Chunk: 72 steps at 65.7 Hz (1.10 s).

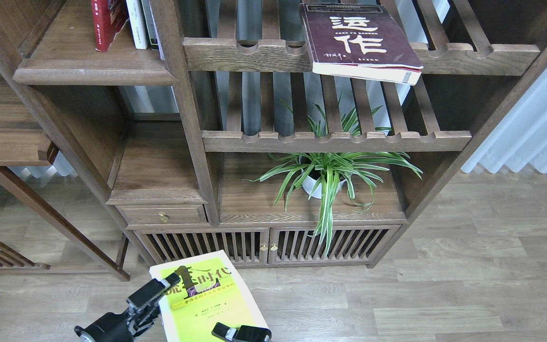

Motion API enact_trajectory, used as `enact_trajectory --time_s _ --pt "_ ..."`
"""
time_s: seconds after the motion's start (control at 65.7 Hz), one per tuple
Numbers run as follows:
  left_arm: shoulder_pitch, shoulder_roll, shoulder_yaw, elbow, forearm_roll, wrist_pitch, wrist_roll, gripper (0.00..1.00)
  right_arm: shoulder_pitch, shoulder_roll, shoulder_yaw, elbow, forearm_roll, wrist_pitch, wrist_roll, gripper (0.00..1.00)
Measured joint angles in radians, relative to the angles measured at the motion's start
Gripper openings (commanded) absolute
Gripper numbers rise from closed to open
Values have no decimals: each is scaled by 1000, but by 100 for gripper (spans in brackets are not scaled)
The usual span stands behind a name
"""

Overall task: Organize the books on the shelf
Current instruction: 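Grasp the yellow-green book with the left gripper from the right gripper, then lift the yellow-green book with the left gripper toward the top shelf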

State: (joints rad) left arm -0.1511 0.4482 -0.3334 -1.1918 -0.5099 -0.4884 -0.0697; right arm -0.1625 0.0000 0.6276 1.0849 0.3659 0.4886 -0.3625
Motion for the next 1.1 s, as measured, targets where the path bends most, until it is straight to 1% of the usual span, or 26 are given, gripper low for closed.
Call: enact_trajectory --time_s 0.137,0.213,0.32,0.594,0.731,0.776,0.791,0.822,0.837,0.852,0.868,0.883,0.928,1.096 --pt "3 -9 5 3 -9 0 -64 6 -10 0 -1 2 -9 0 -4 7" --pt "0 -9 6 2 -11 0 -81 5 -11 0 -1 2 -10 0 -4 7" --pt "0 1 9 -9 -7 0 -88 5 -7 0 8 2 -12 0 -5 8" --pt "9 37 9 -18 27 0 -89 4 55 0 45 -45 -5 0 7 10" --pt "11 52 10 -19 31 -1 -88 4 81 0 50 -67 -2 0 8 16" --pt "12 54 10 -19 32 -1 -88 4 84 0 51 -72 -2 0 9 24" --pt "12 54 10 -19 33 -1 -88 4 85 0 51 -73 -2 0 9 35" --pt "13 55 10 -19 33 -1 -88 4 85 0 51 -74 -2 0 10 45" --pt "13 55 10 -19 33 -1 -88 4 85 0 51 -74 -2 0 11 61" --pt "13 55 10 -19 33 -1 -88 4 85 0 51 -75 -2 0 13 70" --pt "14 56 10 -19 33 -1 -88 4 85 0 52 -75 -3 0 15 92" --pt "14 57 10 -19 33 -1 -88 4 85 0 53 -75 -6 0 16 98" --pt "15 59 8 -17 33 0 -88 4 84 -1 53 -75 -18 0 19 100" --pt "18 58 -6 -15 34 0 -88 3 84 0 52 -85 -42 0 16 100"
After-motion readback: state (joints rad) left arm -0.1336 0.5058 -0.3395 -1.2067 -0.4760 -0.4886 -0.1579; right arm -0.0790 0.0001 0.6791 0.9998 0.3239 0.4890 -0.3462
